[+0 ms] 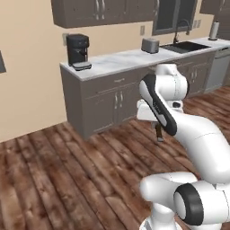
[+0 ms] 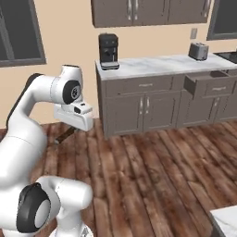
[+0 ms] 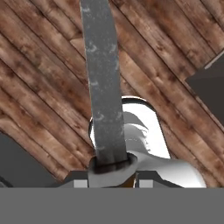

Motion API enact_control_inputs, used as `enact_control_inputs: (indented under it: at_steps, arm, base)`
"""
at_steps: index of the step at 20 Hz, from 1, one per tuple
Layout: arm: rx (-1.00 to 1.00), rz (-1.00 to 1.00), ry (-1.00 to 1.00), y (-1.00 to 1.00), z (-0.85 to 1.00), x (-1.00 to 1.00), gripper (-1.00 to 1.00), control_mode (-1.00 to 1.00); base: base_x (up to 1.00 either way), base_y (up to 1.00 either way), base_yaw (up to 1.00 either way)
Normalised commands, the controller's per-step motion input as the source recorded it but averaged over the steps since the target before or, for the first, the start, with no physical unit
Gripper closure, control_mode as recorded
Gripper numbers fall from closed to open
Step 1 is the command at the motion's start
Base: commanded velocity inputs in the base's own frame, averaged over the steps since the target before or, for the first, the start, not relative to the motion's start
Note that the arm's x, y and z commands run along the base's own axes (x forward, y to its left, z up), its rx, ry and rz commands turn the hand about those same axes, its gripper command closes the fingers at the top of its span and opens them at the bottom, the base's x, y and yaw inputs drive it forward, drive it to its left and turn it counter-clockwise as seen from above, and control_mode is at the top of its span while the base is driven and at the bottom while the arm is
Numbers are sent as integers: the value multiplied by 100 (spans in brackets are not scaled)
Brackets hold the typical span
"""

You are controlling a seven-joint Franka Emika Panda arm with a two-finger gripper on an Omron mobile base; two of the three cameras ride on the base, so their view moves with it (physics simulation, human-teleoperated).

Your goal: Pick up the metallic utensils from the counter and place them in the open drawer. Make sure not to pick up any wooden utensils.

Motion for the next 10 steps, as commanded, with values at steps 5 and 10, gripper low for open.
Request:
enact_control_inputs:
  at_steps: [5, 10]
  arm:
    - [0, 0, 0, 0, 0, 0, 100, 100]
    - [0, 0, 0, 0, 0, 0, 100, 100]
  base:
    - [100, 23, -35]
    - [100, 26, -46]
